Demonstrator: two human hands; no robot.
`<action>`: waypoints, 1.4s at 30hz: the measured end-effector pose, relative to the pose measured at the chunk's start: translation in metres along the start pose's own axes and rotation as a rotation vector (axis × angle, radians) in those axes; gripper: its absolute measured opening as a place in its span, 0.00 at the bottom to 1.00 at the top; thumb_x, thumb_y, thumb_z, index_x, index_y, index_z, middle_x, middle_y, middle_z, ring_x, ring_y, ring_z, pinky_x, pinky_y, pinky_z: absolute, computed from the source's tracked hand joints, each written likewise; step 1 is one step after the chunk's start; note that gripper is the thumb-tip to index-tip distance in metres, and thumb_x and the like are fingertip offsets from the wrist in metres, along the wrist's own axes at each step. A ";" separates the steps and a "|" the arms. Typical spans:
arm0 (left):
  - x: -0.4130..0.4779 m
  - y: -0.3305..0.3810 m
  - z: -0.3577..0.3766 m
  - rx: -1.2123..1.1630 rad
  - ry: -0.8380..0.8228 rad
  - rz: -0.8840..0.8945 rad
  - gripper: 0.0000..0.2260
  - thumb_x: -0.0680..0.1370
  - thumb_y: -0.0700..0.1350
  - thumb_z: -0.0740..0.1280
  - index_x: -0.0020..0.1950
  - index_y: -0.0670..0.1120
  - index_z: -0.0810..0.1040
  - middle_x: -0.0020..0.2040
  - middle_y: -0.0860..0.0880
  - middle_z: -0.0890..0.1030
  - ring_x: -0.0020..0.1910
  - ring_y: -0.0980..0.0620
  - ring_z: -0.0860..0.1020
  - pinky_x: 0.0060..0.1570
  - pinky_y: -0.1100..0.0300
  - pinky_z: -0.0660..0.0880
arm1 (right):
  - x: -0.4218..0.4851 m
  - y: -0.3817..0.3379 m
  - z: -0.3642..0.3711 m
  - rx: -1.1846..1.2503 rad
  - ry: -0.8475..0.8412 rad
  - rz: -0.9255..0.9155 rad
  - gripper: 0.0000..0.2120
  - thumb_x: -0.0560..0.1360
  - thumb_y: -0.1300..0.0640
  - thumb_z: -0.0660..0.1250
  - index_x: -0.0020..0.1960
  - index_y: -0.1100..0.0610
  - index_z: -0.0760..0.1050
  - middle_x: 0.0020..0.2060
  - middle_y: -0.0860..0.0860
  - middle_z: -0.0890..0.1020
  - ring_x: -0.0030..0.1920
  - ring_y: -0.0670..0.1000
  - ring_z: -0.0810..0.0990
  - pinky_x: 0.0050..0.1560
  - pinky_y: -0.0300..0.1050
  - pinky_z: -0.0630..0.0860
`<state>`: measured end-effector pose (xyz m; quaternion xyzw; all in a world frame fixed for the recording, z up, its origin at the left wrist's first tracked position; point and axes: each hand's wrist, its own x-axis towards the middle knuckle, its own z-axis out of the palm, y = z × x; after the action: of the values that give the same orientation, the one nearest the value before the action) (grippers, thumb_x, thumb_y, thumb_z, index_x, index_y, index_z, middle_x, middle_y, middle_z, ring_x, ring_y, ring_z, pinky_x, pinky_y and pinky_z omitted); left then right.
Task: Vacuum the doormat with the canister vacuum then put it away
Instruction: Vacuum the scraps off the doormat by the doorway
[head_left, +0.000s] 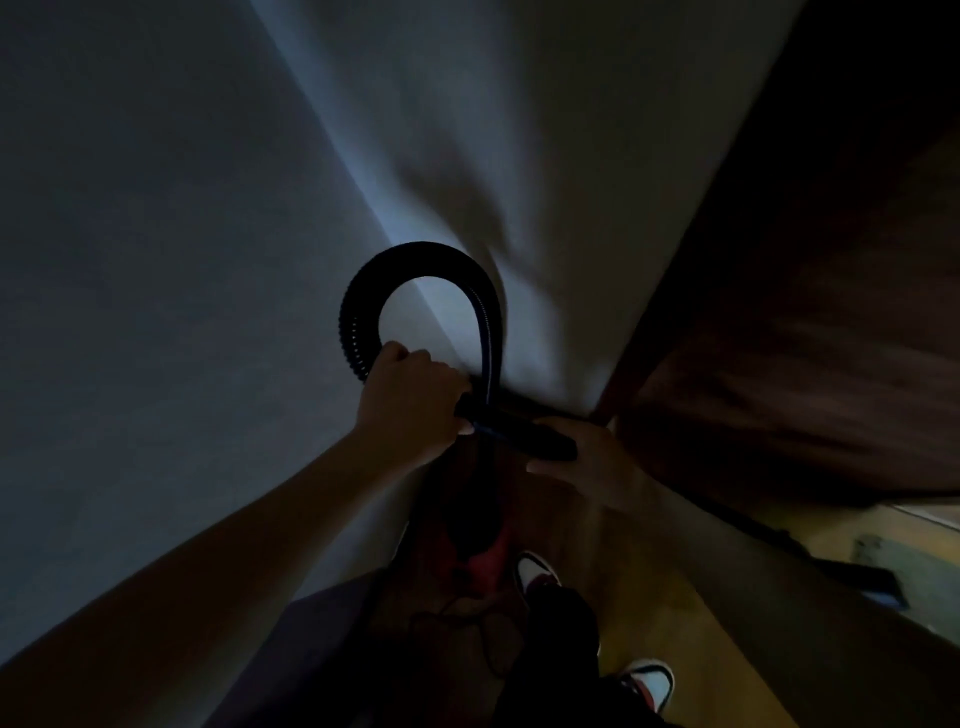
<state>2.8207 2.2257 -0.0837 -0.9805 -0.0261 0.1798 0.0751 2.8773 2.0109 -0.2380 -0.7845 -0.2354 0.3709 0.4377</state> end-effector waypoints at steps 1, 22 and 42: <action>0.000 0.014 -0.002 -0.010 0.004 0.012 0.12 0.77 0.63 0.64 0.48 0.57 0.80 0.41 0.57 0.78 0.49 0.53 0.77 0.57 0.54 0.62 | -0.012 0.005 -0.008 0.012 0.006 0.017 0.22 0.72 0.54 0.78 0.63 0.48 0.75 0.52 0.40 0.79 0.55 0.40 0.77 0.53 0.25 0.70; -0.002 0.277 0.007 -0.484 -0.610 0.404 0.17 0.81 0.57 0.62 0.55 0.44 0.78 0.46 0.43 0.82 0.38 0.51 0.78 0.40 0.55 0.74 | -0.257 0.132 -0.147 -0.264 0.078 0.278 0.25 0.74 0.47 0.75 0.69 0.47 0.75 0.64 0.48 0.79 0.64 0.53 0.77 0.64 0.50 0.74; -0.063 0.452 0.165 -0.873 -1.080 0.357 0.13 0.82 0.51 0.63 0.45 0.43 0.72 0.33 0.48 0.74 0.23 0.49 0.71 0.30 0.53 0.70 | -0.326 0.269 -0.007 1.664 1.628 0.648 0.24 0.80 0.64 0.65 0.71 0.50 0.62 0.37 0.56 0.73 0.29 0.51 0.74 0.29 0.45 0.74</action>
<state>2.7142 1.7977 -0.2854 -0.6846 0.0318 0.6226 -0.3778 2.6949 1.6448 -0.3449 -0.2891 0.6277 -0.1013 0.7157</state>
